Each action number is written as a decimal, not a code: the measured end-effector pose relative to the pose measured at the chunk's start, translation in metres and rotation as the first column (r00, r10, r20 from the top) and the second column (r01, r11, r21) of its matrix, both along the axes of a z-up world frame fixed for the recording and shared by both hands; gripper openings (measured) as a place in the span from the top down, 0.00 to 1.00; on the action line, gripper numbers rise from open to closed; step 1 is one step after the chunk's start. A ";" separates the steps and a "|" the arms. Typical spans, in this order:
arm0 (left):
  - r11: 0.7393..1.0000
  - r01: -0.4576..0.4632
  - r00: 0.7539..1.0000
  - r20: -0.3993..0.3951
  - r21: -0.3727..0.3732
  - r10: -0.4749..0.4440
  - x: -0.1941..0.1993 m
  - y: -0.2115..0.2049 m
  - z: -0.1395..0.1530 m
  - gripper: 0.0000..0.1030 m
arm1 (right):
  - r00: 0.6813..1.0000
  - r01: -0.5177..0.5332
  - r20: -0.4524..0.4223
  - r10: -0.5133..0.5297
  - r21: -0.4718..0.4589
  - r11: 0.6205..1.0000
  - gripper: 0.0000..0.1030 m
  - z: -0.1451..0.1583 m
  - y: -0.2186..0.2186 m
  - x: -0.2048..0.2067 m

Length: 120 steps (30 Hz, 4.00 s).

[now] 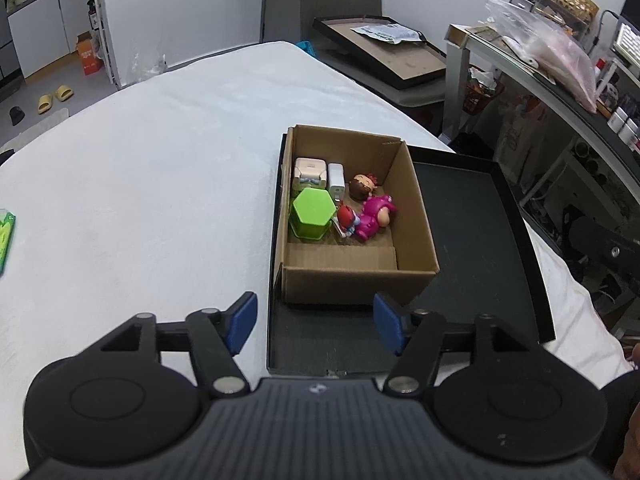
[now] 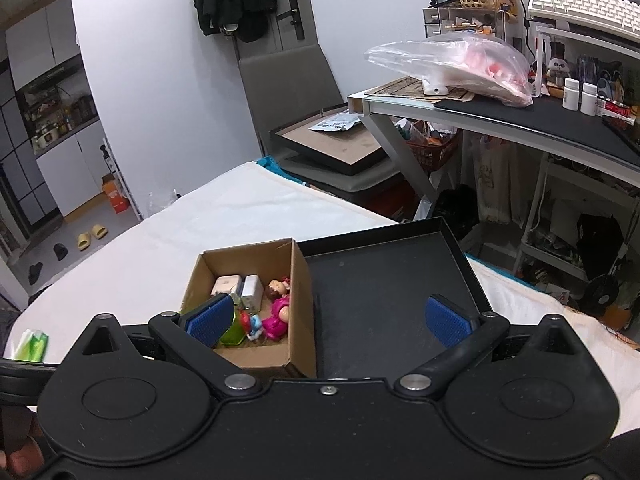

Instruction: Organize rigid objects

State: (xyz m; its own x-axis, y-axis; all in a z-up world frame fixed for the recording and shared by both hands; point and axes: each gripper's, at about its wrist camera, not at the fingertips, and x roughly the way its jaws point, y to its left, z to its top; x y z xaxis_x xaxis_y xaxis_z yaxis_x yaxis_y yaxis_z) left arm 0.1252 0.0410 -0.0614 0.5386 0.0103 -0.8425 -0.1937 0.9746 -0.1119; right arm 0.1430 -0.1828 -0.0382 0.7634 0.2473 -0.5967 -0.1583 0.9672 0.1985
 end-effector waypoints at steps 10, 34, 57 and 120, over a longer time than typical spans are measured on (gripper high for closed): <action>0.996 0.074 0.996 0.037 0.050 -0.076 -0.021 -0.021 0.025 0.25 | 1.000 -0.016 -0.025 0.017 0.010 1.000 0.00 0.017 -0.008 -0.021; 0.993 0.079 0.987 0.130 0.089 -0.090 -0.075 -0.051 0.069 0.09 | 0.999 0.014 -0.046 -0.016 -0.053 0.998 0.00 0.047 -0.047 -0.074; 0.988 0.079 0.985 0.141 0.131 -0.098 -0.104 -0.060 0.079 0.09 | 0.999 -0.029 -0.030 0.027 -0.073 0.997 0.00 0.054 -0.050 -0.100; 0.992 0.077 0.984 0.153 0.095 -0.091 -0.114 -0.063 0.086 0.09 | 0.999 -0.030 -0.024 0.027 -0.125 0.992 0.00 0.061 -0.045 -0.114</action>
State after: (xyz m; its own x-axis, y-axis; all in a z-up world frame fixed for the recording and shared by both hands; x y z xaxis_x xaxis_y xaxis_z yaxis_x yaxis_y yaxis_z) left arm 0.0112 -0.0218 0.0245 0.6661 0.0299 -0.7453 -0.0972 0.9942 -0.0470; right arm 0.0289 -0.2279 0.0232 0.7432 0.1905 -0.6413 -0.1827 0.9800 0.0794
